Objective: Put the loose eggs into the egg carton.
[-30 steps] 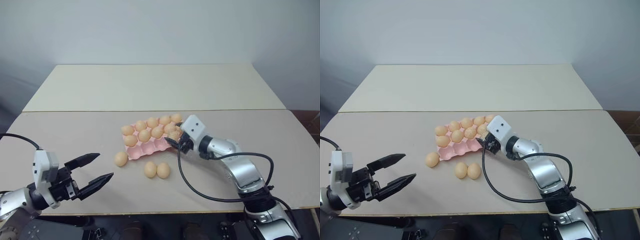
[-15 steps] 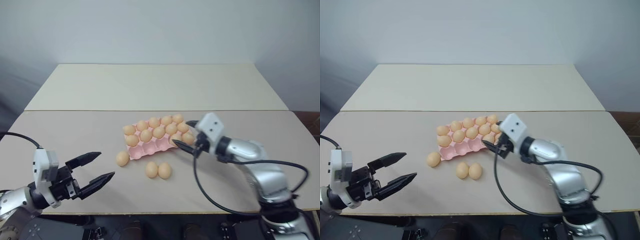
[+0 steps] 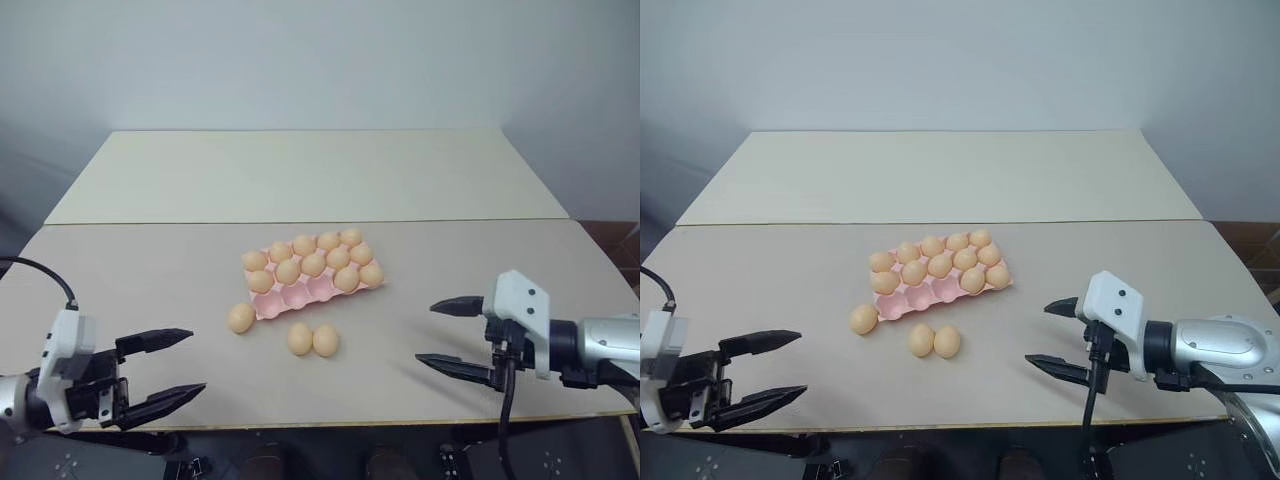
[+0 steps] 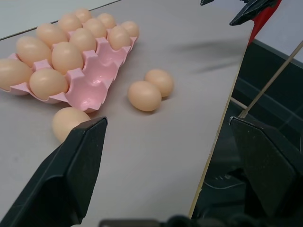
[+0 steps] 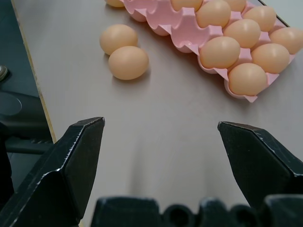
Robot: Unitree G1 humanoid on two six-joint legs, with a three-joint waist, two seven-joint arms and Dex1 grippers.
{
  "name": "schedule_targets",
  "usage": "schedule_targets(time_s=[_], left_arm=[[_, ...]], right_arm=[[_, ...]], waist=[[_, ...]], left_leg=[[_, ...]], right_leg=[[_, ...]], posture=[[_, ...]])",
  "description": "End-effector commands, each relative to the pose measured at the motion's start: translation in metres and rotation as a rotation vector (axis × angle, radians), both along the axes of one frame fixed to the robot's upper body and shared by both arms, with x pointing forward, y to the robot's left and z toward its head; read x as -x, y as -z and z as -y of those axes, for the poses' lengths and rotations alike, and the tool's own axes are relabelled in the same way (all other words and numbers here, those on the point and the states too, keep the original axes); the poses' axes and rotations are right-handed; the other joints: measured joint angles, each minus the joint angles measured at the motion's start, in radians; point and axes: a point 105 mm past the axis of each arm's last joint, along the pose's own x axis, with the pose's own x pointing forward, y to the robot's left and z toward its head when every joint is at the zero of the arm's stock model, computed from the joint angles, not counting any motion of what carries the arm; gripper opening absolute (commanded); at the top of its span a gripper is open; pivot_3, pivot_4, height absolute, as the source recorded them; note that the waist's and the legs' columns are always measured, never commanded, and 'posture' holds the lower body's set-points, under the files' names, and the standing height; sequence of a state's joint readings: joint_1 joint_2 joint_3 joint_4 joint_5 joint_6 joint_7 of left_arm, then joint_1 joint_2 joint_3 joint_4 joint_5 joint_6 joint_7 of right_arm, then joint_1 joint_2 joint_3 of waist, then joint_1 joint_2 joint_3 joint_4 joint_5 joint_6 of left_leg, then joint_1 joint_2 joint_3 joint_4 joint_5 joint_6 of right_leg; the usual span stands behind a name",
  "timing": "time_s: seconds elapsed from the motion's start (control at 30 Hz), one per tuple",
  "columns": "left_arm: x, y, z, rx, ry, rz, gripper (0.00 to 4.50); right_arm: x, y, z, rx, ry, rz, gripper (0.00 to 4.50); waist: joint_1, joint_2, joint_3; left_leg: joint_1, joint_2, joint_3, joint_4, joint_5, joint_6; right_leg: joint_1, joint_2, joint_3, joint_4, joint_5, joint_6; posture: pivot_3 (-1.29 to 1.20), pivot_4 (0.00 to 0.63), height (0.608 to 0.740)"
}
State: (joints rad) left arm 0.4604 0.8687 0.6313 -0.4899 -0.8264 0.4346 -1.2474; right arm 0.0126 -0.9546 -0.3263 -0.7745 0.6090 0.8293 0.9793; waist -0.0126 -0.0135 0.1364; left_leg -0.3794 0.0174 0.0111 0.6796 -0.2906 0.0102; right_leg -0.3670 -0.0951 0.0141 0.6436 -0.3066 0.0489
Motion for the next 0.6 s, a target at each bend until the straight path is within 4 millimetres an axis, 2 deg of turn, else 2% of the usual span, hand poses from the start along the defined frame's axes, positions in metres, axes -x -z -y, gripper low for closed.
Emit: schedule_targets(time_s=[0.03,0.3,0.6], left_arm=[[-0.001,-0.004,0.003,-0.017,0.028,0.04,4.5],[0.002,0.0,0.012,-0.016,0.037,0.041,4.5],[0.003,0.002,0.017,-0.013,0.032,0.044,4.5]], right_arm=[[-0.003,-0.003,-0.012,0.006,-0.031,0.069,4.46],[-0.023,0.02,-0.058,0.001,-0.073,0.154,4.46],[-0.03,0.038,-0.089,0.005,-0.151,0.158,4.46]], waist=[[0.001,-0.001,0.001],[-0.002,-0.002,0.001],[0.001,-0.003,0.001]], left_leg=[[0.0,0.0,0.0,0.0,0.0,0.0],[-0.002,0.001,-0.001,0.0,0.0,0.0],[-0.003,0.001,-0.001,0.0,0.0,0.0]], right_leg=[[0.0,0.0,0.0,0.0,0.0,0.0],[-0.003,0.0,0.0,0.001,0.0,0.0],[-0.003,-0.001,-0.001,0.001,0.0,0.0]], posture=[[0.0,0.15,0.74],[0.0,0.15,0.74],[0.0,0.15,0.74]])
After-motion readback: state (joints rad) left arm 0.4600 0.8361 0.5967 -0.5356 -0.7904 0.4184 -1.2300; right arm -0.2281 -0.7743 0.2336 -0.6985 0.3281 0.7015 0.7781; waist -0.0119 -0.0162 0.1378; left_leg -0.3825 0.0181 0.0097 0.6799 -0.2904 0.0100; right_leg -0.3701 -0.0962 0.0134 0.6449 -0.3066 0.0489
